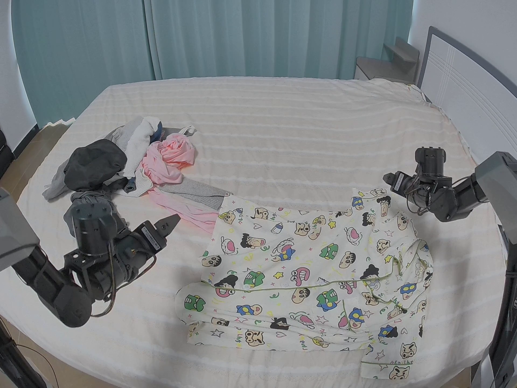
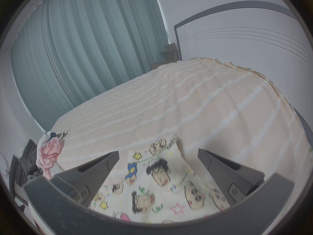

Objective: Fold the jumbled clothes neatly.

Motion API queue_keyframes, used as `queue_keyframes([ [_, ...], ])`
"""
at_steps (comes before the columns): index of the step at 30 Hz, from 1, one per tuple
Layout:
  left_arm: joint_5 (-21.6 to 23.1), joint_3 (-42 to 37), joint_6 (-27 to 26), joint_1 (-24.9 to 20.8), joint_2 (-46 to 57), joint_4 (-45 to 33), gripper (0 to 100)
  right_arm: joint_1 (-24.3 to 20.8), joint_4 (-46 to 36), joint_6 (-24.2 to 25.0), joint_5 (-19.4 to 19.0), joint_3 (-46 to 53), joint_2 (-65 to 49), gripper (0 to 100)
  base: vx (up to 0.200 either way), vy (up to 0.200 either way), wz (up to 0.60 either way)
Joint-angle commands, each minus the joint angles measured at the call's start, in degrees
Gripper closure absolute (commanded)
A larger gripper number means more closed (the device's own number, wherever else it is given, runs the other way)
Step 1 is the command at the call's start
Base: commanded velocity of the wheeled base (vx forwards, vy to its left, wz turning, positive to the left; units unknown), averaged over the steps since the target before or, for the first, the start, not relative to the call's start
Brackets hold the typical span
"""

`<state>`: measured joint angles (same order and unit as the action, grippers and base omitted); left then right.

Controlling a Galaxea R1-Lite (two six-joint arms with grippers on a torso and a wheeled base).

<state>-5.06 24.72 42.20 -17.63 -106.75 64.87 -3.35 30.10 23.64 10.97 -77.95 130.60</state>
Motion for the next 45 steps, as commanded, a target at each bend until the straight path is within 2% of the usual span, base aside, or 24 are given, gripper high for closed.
queue_keyframes([
  [1,13.8,28.4,-2.4,4.5,-5.2,-28.7,0,0.5,13.8,-1.0,-9.0,35.6,-25.9,0,0.000,0.000,0.00],
  [8,14.6,37.5,-2.3,3.6,-17.2,-29.2,0,2.4,16.0,-0.6,-13.1,49.0,-36.8,0,0.000,0.000,0.00],
  [12,15.3,39.2,-2.0,3.5,-21.2,-29.2,0,2.6,16.0,-0.3,-13.3,53.9,-42.3,0,0.000,0.000,0.00],
  [23,17.1,42.3,-1.9,1.6,-26.0,-28.6,0,4.5,16.0,-0.3,-15.9,60.2,-49.5,0,0.000,0.000,0.00],
  [33,13.4,48.8,-1.0,-1.2,-31.1,-28.3,0,6.9,15.5,-1.0,-20.6,63.2,-57.4,0,0.000,0.000,0.00],
  [36,12.5,49.7,-1.2,-1.2,-32.0,-28.2,0,7.0,15.5,-1.0,-20.6,63.2,-57.2,0,0.000,0.000,0.00],
  [45,7.3,51.8,-7.3,-1.3,-36.8,-24.2,0,7.0,15.5,-1.0,-20.7,63.7,-56.5,0,0.000,0.000,0.00],
])
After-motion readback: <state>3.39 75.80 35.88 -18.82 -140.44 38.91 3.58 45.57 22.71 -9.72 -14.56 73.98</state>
